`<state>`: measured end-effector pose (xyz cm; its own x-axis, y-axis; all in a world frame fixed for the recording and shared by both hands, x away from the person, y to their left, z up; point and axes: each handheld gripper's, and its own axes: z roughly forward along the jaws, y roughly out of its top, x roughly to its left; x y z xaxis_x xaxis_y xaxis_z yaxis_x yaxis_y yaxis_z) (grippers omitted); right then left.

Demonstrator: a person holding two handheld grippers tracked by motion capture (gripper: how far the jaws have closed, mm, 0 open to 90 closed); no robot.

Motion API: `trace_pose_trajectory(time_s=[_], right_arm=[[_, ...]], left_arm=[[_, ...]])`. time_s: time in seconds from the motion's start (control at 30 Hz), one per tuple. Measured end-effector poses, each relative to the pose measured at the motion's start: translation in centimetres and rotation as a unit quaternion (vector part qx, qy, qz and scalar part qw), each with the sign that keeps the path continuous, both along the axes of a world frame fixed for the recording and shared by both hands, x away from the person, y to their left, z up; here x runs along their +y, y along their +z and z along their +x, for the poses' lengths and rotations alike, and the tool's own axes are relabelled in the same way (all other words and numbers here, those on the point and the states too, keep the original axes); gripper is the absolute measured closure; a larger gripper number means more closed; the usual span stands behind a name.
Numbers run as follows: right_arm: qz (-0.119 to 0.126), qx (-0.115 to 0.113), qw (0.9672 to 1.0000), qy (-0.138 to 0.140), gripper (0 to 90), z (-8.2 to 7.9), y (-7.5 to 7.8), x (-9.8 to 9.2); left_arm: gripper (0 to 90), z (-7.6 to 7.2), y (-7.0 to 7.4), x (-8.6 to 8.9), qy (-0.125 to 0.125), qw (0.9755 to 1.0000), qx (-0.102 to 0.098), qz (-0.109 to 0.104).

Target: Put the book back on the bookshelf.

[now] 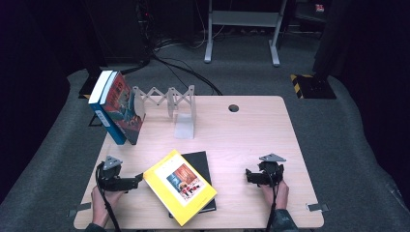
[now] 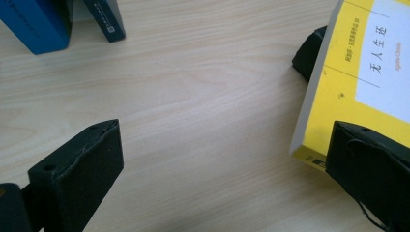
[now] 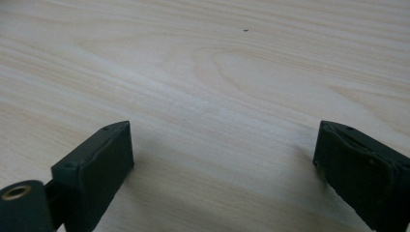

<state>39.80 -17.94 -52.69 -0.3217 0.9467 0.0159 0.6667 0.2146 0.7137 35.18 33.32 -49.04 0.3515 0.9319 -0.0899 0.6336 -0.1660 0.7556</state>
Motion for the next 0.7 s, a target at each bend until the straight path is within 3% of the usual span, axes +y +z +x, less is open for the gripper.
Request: trace_pose_trajectory(time_s=[0.13, 0.3, 0.4, 0.57, 0.7], right_arm=[[0.014, 0.017, 0.9995, 0.021, 5.3, -0.1, 0.4, 0.9], [0.034, 0.008, 0.9972, 0.066, 7.0, -0.5, 2.8, 3.2], [0.061, 0.005, 0.9935, 0.095, 8.0, -0.7, 4.2, 5.3], [0.064, 0.01, 0.9856, 0.156, 9.4, -1.2, 5.8, 9.3], [0.073, 0.026, 0.9769, 0.199, 13.8, -1.4, 6.2, 12.2]], left_arm=[[0.1, -0.4, -0.1, -0.1, -0.006, 1.0, 0.007, -0.001], [0.1, -0.8, -0.5, -0.1, -0.005, 1.0, 0.008, -0.001], [0.0, -1.1, -0.7, -0.2, -0.009, 0.9999, 0.015, 0.0], [0.1, -1.3, -1.2, -0.4, -0.013, 0.9997, 0.022, 0.0], [0.0, -1.3, -1.4, -0.4, -0.012, 0.9996, 0.026, -0.002]])
